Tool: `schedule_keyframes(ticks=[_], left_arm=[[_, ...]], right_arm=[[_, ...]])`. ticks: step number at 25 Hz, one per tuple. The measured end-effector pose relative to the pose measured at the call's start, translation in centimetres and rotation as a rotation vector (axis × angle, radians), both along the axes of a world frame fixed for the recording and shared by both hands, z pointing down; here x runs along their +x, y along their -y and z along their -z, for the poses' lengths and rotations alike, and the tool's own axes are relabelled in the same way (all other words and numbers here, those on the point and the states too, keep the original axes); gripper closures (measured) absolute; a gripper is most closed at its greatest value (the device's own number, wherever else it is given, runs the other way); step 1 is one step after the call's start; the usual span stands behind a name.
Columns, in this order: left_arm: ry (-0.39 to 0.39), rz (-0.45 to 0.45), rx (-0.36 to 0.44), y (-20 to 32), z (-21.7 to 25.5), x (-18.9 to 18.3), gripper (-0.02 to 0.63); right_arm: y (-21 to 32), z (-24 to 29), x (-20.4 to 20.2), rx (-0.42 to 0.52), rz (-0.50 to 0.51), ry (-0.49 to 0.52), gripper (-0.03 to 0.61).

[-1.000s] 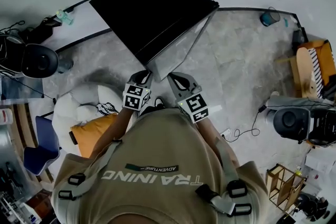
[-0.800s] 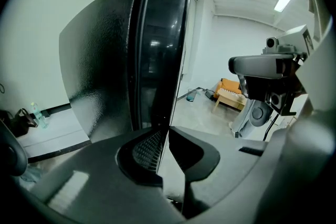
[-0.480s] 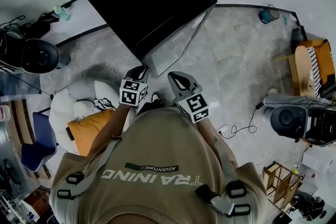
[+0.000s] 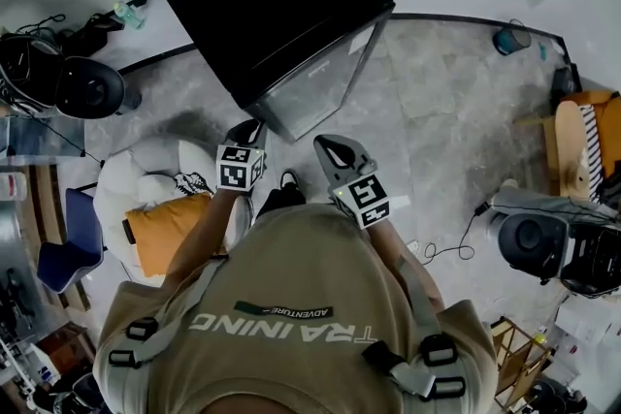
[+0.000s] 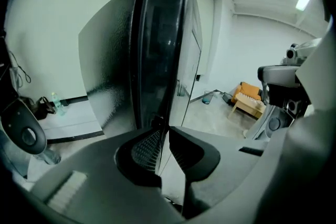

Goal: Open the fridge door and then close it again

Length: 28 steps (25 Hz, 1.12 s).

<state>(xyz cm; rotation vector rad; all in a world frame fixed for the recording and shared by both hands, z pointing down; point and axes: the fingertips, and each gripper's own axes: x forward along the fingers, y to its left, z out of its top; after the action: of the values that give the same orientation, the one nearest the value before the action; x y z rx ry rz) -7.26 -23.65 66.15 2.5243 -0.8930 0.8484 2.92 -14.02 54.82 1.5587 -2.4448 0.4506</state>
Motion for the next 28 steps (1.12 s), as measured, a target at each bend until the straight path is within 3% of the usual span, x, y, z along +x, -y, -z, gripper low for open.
schedule_keyframes(ticks=[13, 28], left_arm=[[0.045, 0.052, 0.013, -8.2, -0.2, 3.6, 0.577], [0.046, 0.186, 0.038, -14.2, 0.3, 7.9, 0.578]], right_arm=[[-2.9, -0.1, 4.1, 0.005, 0.074, 0.014, 0.583], [-9.2, -1.5, 8.9, 0.002, 0.193, 0.033, 0.583]])
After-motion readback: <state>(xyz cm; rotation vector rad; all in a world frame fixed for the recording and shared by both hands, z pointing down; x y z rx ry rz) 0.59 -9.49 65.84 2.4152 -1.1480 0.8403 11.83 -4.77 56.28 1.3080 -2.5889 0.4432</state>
